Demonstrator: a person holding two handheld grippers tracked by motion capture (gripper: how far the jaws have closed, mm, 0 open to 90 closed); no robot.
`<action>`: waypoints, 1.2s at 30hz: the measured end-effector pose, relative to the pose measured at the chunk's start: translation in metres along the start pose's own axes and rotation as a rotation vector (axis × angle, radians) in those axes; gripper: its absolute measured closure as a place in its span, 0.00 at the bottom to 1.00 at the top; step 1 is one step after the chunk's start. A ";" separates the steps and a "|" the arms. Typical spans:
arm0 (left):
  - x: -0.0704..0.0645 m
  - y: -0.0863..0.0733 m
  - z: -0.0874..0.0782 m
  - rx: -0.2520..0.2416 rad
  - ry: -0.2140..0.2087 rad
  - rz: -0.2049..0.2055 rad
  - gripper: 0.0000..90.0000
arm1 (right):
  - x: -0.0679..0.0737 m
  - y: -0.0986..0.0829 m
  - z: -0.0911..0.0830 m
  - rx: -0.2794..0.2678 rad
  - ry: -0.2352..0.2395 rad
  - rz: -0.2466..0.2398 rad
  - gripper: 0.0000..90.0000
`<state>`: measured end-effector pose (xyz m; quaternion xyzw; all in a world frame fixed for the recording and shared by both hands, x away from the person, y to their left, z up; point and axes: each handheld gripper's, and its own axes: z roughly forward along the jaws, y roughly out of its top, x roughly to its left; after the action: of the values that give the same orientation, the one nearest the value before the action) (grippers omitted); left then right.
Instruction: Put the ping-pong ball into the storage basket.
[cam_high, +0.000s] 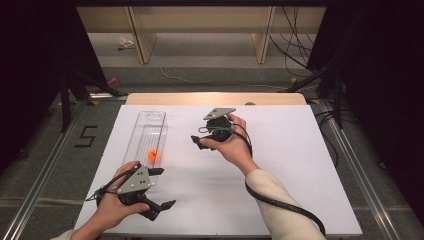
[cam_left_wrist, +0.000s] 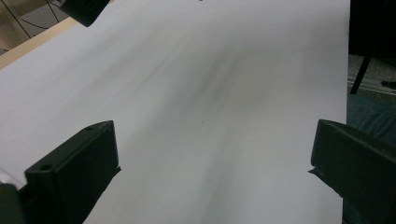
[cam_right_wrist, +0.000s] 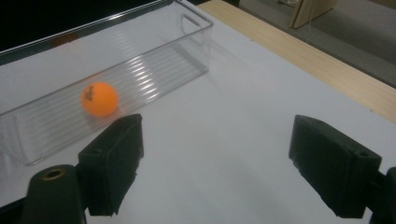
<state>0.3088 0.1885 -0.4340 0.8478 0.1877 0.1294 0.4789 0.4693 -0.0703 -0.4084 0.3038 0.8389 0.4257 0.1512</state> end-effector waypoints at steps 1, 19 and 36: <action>0.000 0.000 0.000 0.000 0.000 0.000 0.00 | -0.001 -0.001 -0.001 -0.001 0.000 0.001 0.21; 0.000 0.000 0.000 0.004 0.000 0.000 0.00 | -0.019 -0.020 -0.026 -0.010 -0.035 0.039 0.21; 0.000 0.000 0.000 0.005 0.002 0.001 0.00 | -0.034 -0.042 -0.048 -0.014 -0.067 0.081 0.21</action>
<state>0.3091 0.1882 -0.4344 0.8488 0.1880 0.1300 0.4767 0.4547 -0.1415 -0.4142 0.3508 0.8172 0.4269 0.1641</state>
